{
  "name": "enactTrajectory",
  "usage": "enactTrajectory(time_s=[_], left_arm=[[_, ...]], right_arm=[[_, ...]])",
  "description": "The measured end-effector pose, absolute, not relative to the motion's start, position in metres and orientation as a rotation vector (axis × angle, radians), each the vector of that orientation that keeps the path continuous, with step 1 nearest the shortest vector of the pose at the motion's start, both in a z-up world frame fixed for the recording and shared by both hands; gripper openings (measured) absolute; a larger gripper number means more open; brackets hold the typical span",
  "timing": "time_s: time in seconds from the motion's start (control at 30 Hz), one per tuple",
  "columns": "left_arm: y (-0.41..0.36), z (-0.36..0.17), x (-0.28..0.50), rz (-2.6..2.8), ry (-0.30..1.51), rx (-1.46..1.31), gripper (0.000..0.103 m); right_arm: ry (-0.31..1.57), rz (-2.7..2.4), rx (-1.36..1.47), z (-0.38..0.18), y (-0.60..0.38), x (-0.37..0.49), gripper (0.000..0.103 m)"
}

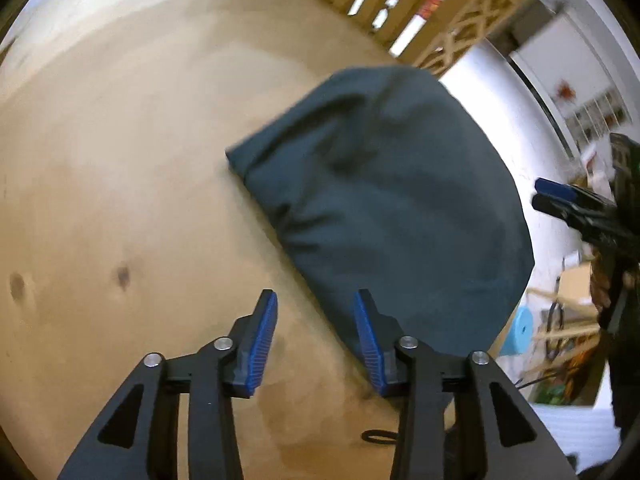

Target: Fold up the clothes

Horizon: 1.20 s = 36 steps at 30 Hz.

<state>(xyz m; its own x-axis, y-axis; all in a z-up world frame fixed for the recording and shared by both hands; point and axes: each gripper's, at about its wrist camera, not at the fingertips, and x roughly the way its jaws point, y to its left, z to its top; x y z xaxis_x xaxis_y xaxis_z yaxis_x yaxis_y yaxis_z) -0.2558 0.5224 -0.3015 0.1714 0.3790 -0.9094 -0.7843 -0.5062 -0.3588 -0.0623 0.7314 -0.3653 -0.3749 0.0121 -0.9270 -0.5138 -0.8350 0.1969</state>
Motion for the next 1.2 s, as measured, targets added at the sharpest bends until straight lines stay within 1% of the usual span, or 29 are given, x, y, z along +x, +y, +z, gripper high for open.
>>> enactTrajectory(time_s=[0.07, 0.23, 0.3, 0.37, 0.4, 0.43, 0.47, 0.5, 0.53, 0.57, 0.6, 0.63, 0.67, 0.7, 0.77, 0.87, 0.93, 1.1, 1.2], left_arm=[[0.528, -0.310, -0.256, 1.523, 0.371, -1.532, 0.041], [0.541, -0.325, -0.257, 1.527, 0.349, -1.582, 0.041], [0.545, -0.324, -0.257, 1.536, 0.350, -1.569, 0.041], [0.549, -0.324, -0.257, 1.531, 0.335, -1.562, 0.041], [0.550, -0.324, -0.257, 1.533, 0.334, -1.555, 0.039], [0.551, -0.324, -0.256, 1.535, 0.334, -1.547, 0.034], [0.552, -0.325, -0.255, 1.546, 0.342, -1.536, 0.028], [0.553, -0.325, -0.254, 1.557, 0.352, -1.523, 0.018], [0.554, -0.325, -0.254, 1.560, 0.347, -1.521, 0.014], [0.554, -0.325, -0.255, 1.561, 0.340, -1.520, 0.013], [0.553, -0.325, -0.252, 1.568, 0.342, -1.515, 0.011], [0.552, -0.325, -0.249, 1.575, 0.346, -1.510, 0.009], [0.551, -0.325, -0.246, 1.581, 0.349, -1.505, 0.009], [0.553, -0.325, -0.240, 1.591, 0.364, -1.493, 0.008], [0.554, -0.323, -0.237, 1.617, 0.399, -1.465, 0.008], [0.554, -0.320, -0.240, 1.648, 0.437, -1.441, 0.008], [0.563, -0.315, -0.248, 1.680, 0.496, -1.409, 0.008], [0.568, -0.312, -0.270, 1.778, 0.638, -1.330, 0.007], [0.575, -0.312, -0.311, 1.827, 0.663, -1.318, 0.007]], right_arm=[[0.680, 2.253, -1.572, -0.378, 0.740, -0.073, 0.068], [0.702, 2.254, -1.628, -0.388, 0.750, -0.077, 0.068], [0.715, 2.261, -1.635, -0.391, 0.752, -0.076, 0.074], [0.727, 2.268, -1.641, -0.393, 0.753, -0.075, 0.076], [0.743, 2.270, -1.645, -0.395, 0.755, -0.074, 0.076], [0.805, 2.265, -1.645, -0.399, 0.758, -0.072, 0.078], [0.811, 2.277, -1.634, -0.397, 0.758, -0.070, 0.079], [0.790, 2.285, -1.641, -0.397, 0.756, -0.072, 0.079], [0.768, 2.293, -1.647, -0.397, 0.754, -0.075, 0.079], [0.756, 2.303, -1.653, -0.396, 0.752, -0.077, 0.077], [0.798, 2.326, -1.659, -0.395, 0.752, -0.077, 0.065], [0.841, 2.348, -1.665, -0.395, 0.753, -0.078, 0.050], [0.878, 2.366, -1.670, -0.393, 0.753, -0.079, 0.032], [0.873, 2.365, -1.676, -0.392, 0.751, -0.083, 0.032], [0.788, 2.367, -1.705, -0.387, 0.745, -0.091, 0.031], [0.686, 2.364, -1.704, -0.375, 0.738, -0.106, 0.024], [0.581, 2.377, -1.696, -0.365, 0.731, -0.124, 0.018], [0.363, 2.373, -1.685, -0.349, 0.722, -0.193, 0.017], [0.240, 2.366, -1.667, -0.344, 0.722, -0.246, 0.017]])
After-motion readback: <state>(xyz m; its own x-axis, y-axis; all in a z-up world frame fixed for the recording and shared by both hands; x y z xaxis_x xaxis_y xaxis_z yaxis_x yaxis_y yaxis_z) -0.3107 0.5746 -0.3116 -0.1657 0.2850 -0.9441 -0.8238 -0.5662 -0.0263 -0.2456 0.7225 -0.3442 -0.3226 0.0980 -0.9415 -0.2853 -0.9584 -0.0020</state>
